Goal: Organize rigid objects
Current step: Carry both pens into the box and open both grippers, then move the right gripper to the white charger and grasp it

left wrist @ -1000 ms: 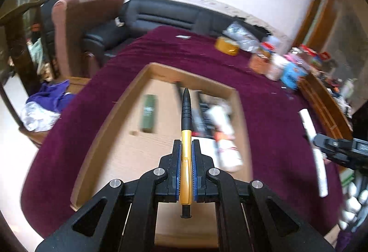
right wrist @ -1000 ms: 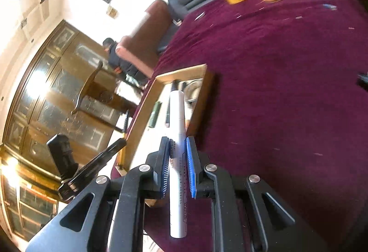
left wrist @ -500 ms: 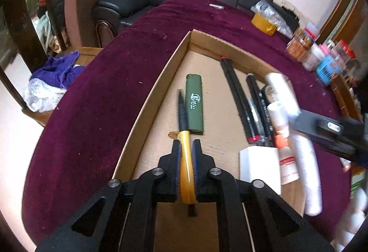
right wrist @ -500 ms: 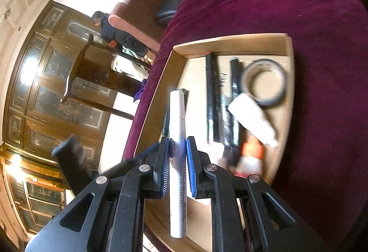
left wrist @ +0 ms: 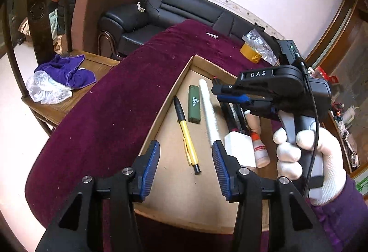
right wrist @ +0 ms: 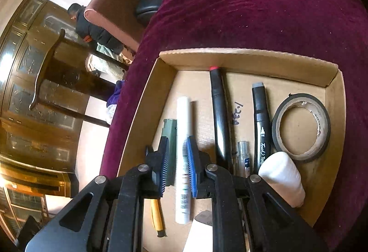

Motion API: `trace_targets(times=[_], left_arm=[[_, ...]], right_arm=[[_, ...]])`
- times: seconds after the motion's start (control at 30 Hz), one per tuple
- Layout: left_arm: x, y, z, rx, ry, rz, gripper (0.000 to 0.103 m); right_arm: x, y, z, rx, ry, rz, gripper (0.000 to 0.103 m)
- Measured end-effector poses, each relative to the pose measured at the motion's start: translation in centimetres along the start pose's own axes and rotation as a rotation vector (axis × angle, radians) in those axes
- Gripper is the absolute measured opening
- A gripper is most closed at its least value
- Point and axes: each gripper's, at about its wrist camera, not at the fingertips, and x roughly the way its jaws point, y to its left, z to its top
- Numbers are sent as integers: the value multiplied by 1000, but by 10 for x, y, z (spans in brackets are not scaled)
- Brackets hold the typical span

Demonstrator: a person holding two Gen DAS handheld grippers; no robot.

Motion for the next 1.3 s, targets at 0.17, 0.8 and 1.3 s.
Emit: trace_targets(times=[0.17,0.8,1.3], left_arm=[[-5,-7,-8,-4,-12,-10,43],[3,-168,-75,109,37,-241,49],[11,-252,-116,261,140,-225,49]], right_arm=[[-52,-14,-20,-33,-67,41,19],[-341,-291,-157,229,-509,-449,26],[-309,-330,-118,153,-379,-373,29]])
